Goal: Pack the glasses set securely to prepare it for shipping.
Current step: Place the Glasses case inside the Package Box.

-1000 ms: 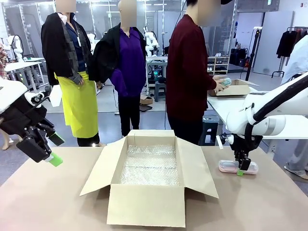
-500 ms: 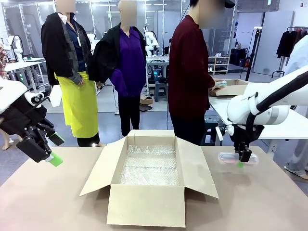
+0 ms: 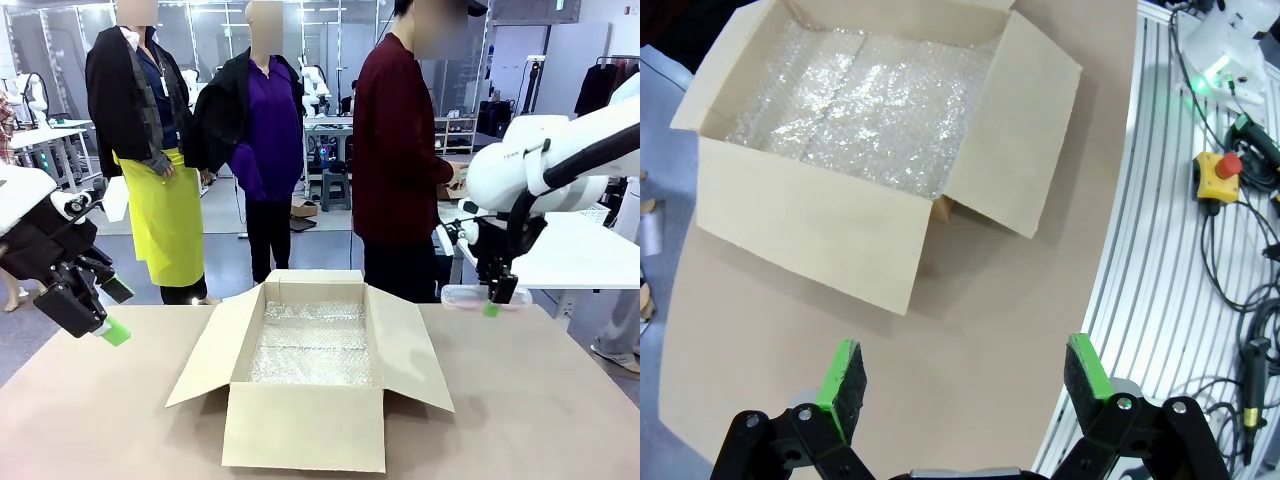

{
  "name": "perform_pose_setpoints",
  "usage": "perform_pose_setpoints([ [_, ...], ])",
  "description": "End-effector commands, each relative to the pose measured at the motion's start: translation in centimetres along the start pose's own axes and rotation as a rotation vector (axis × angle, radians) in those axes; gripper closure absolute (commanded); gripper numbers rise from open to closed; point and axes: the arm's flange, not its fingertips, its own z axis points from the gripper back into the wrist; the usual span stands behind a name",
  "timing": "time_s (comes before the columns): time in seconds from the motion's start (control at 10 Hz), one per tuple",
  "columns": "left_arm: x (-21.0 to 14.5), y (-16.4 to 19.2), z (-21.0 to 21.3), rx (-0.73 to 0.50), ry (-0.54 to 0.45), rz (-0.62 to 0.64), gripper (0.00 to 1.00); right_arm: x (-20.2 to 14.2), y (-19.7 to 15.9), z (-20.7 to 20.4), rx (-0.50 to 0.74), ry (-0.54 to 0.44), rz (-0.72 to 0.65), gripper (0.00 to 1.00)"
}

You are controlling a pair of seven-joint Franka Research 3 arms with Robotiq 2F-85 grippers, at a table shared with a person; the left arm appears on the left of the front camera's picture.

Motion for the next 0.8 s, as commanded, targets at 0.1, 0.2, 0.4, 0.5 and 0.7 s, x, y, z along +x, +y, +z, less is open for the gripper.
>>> perform_pose_setpoints([
  [0.1, -0.1, 0.1, 0.1, 0.003, 0.004, -0.018, 0.00, 3.8, 0.2, 1.8, 0.001, 0.001, 0.008, 0.92],
  [0.2, -0.1, 0.1, 0.1, 0.003, 0.004, -0.018, 0.00, 6.1, 0.2, 2.4, 0.008, -0.028, 0.024, 0.92],
  [0.4, -0.1, 0.1, 0.1, 0.003, 0.004, -0.018, 0.00, 12.5, -0.2, 2.3, 0.015, -0.008, 0.023, 0.92],
  [0.5, -0.1, 0.1, 0.1, 0.003, 0.004, -0.018, 0.00, 16.6, -0.7, 1.7, 0.040, 0.002, 0.021, 0.92],
  [0.7, -0.1, 0.1, 0.1, 0.003, 0.004, -0.018, 0.00, 22.9, -1.2, 0.1, 0.050, 0.010, 0.053, 0.92],
])
